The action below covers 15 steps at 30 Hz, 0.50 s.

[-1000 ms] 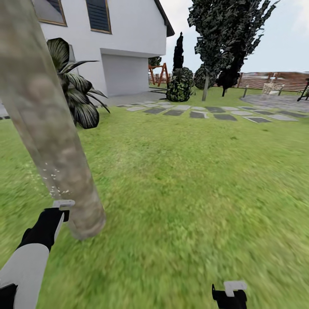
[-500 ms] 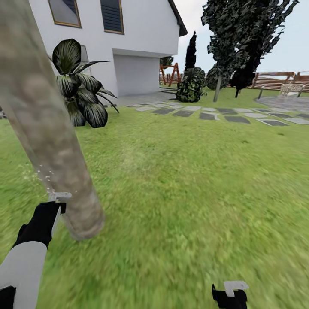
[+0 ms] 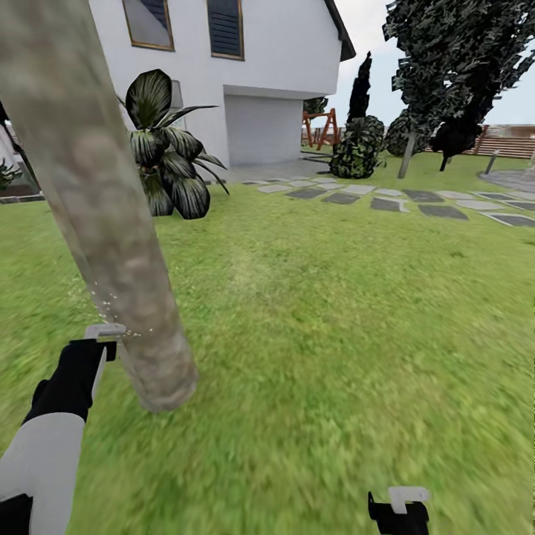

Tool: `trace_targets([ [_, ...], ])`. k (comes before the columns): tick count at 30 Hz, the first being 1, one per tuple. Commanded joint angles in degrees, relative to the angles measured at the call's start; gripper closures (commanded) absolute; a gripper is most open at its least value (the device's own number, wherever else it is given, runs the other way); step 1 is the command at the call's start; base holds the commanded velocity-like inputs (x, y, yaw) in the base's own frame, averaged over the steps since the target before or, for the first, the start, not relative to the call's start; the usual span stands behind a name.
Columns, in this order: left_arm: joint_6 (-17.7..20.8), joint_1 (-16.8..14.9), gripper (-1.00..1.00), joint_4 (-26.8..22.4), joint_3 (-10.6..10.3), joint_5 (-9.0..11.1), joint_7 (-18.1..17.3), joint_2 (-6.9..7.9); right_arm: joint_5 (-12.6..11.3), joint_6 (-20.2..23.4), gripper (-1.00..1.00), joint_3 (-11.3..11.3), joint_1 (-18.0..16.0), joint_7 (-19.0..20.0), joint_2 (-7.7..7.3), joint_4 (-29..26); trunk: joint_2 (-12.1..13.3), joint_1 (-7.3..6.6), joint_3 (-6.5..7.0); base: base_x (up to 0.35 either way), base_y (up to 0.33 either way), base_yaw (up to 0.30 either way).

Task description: In the garden, pick up the pesticide atomizer on the floor and spray pesticide onto both trees until each tree trunk is fully covered.

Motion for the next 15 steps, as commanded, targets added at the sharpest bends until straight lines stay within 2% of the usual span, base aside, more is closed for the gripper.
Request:
trace_targets([
  [1, 0.3, -0.1, 1.0, -0.1, 0.0, 0.0, 0.2, -0.25, 0.3, 0.0, -1.0, 0.3, 0.0, -0.5, -0.01, 0.0, 0.0, -0.01, -0.05, 0.0, -0.242, 0.006],
  [15, 0.3, -0.4, 1.0, -0.2, -0.1, 0.0, 0.3, -0.56, 0.3, 0.1, -1.0, 0.3, 0.0, -0.5, -0.02, 0.1, 0.0, -0.01, -0.05, 0.0, -0.271, 0.0],
])
